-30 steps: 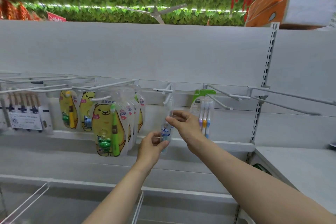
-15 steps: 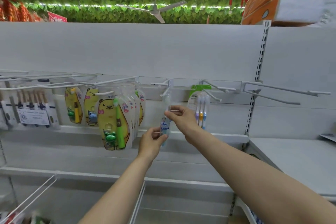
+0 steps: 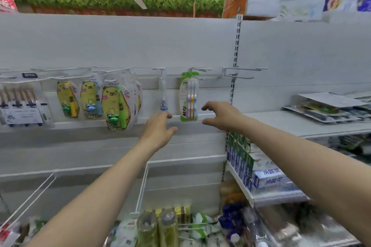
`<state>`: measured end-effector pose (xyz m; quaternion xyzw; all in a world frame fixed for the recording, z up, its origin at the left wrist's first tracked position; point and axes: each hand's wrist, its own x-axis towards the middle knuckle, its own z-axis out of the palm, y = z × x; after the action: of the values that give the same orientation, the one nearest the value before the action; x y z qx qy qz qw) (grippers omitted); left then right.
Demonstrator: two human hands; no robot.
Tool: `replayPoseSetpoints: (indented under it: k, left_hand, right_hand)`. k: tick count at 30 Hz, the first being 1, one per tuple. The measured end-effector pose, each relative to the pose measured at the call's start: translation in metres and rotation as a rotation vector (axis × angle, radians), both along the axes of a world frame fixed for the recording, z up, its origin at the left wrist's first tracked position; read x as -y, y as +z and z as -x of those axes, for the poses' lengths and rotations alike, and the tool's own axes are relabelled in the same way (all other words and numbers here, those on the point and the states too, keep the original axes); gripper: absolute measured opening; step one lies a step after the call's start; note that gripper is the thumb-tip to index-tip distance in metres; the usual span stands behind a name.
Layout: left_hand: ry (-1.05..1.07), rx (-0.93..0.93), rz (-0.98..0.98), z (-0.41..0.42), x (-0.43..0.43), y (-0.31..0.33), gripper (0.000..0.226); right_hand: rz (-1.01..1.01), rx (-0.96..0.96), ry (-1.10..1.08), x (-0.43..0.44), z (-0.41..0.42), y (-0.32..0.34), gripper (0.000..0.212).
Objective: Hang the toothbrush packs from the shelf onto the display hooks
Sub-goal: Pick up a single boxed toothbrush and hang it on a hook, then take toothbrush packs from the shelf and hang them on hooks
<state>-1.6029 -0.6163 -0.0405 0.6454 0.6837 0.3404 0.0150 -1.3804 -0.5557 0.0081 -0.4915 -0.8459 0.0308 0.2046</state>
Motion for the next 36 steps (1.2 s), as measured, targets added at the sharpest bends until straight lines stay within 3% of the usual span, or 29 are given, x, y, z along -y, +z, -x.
replayPoseSetpoints:
  k: [3,12,28,36]
  left_hand:
    - [-0.073,-0.141,-0.043,-0.033,0.021,0.018,0.044]
    - [-0.271,-0.216,-0.102,-0.174,0.037,0.054,0.050]
    - [-0.509,-0.251,-0.092,-0.537,-0.019,0.064,0.052]
    - [-0.569,-0.272,-0.094,-0.668,-0.077,0.059,0.048]
  right_hand:
    - [-0.118,0.117,-0.027,0.036,-0.041,0.011,0.051]
    - [-0.215,0.173,-0.204,0.099,-0.193,0.036,0.046]
    - [-0.184,0.157,-0.429,0.082,-0.553,0.031,0.056]
    - [-0.167,0.111,-0.483,0.042,-0.682,0.025,0.054]
